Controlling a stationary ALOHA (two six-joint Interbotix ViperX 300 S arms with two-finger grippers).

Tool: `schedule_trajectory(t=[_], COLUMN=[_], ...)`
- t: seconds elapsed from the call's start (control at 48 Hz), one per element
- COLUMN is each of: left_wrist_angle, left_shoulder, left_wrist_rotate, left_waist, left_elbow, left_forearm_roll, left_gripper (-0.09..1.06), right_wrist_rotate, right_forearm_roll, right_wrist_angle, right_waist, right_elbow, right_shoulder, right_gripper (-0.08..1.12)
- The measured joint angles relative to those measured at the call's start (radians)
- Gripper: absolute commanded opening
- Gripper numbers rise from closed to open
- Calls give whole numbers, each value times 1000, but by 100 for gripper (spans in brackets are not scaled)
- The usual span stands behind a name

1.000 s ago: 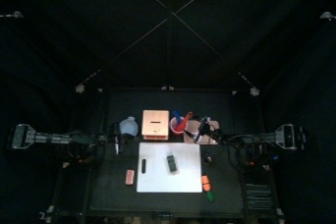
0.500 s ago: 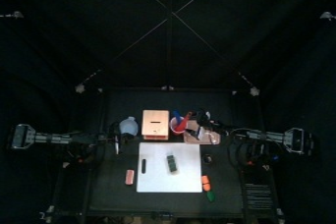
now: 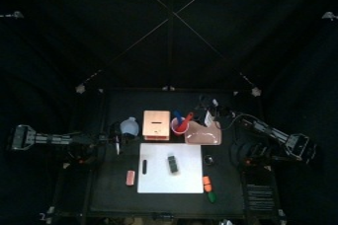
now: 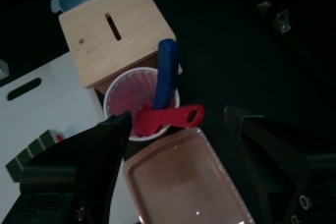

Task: Place sushi on board then cut the sushi with the knife then place the pieces on the plate
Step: Pick knife at handle with right hand

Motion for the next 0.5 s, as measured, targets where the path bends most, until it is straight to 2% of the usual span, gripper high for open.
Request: schedule_trajectory(t=[0.5], left_wrist_angle=[0], left_shoulder=[0], left_wrist_rotate=[0], left_waist=[2], left_elbow=[2], left_forearm_roll=[-2], left_gripper=[0], right_wrist_rotate=[5], right_forearm_roll=[28], right_wrist_angle=[314], right_waist=[-115], right_elbow=[-215], right_shoulder=[183], right_gripper=[104])
